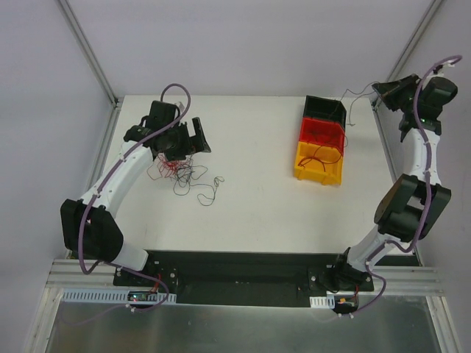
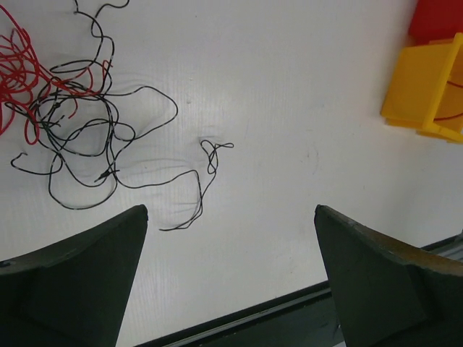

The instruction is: Untangle the cables

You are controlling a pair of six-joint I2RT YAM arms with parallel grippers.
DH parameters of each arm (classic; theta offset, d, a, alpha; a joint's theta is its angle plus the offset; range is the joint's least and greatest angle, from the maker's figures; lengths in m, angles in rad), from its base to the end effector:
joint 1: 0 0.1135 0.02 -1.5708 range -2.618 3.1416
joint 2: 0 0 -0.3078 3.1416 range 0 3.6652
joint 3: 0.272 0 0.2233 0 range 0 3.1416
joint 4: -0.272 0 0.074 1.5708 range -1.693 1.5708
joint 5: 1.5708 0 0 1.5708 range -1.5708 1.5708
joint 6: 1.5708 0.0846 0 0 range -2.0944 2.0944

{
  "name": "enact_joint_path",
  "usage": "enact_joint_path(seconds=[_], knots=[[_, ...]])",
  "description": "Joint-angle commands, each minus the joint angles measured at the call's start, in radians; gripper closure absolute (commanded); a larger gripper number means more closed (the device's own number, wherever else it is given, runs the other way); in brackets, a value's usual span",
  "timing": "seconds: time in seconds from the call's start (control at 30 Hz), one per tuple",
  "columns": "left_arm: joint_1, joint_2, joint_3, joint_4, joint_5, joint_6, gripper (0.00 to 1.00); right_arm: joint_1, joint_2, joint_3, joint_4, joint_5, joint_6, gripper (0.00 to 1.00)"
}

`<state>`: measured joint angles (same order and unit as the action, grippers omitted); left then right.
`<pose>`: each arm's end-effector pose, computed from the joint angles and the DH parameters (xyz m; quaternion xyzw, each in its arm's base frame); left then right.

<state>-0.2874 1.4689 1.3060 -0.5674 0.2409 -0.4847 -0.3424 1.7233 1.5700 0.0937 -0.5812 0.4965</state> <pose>0.3079 -0.1120 0.3398 -0.0405 0.9068 -0.2541 0.3339 0.4234 -0.1016 0.4356 0.1046 0.7169 0.2585 0.6390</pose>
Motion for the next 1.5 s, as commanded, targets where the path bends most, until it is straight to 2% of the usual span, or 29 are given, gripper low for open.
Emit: enact_joint_path(seconds=[0.0, 0.2, 0.33, 0.47, 0.63, 0.83, 1.03, 1.3, 1.47], knots=[[-0.006, -0.027, 0.091, -0.035, -0.094, -0.037, 0.01, -0.035, -0.099, 0.009, 0.118, -0.026, 0.080, 1.00], [-0.004, 0.106, 0.261, -0.081, -0.002, 0.015, 0.01, -0.001, -0.142, -0.042, -0.032, 0.041, -0.076, 1.00], [-0.004, 0.206, 0.372, -0.136, 0.104, 0.093, 0.06, 0.048, -0.102, -0.025, -0.017, 0.031, -0.102, 1.00], [-0.004, 0.275, 0.421, -0.155, 0.181, 0.170, 0.12, 0.075, 0.024, 0.120, -0.077, 0.029, -0.108, 1.00], [-0.004, 0.324, 0.447, -0.155, 0.175, 0.202, 0.13, 0.106, 0.166, 0.373, -0.198, 0.029, -0.090, 0.99], [-0.004, 0.358, 0.493, -0.155, 0.123, 0.225, 0.12, 0.126, 0.209, 0.450, -0.229, 0.055, -0.085, 1.00], [-0.001, 0.416, 0.556, -0.157, 0.133, 0.230, 0.12, 0.132, 0.239, 0.408, -0.248, 0.084, -0.118, 0.99], [0.010, 0.419, 0.558, -0.157, 0.110, 0.247, 0.12, 0.184, 0.133, 0.131, -0.368, 0.144, -0.271, 0.99], [0.028, 0.404, 0.546, -0.155, 0.110, 0.235, 0.12, 0.203, 0.217, 0.166, -0.445, 0.228, -0.355, 1.00]])
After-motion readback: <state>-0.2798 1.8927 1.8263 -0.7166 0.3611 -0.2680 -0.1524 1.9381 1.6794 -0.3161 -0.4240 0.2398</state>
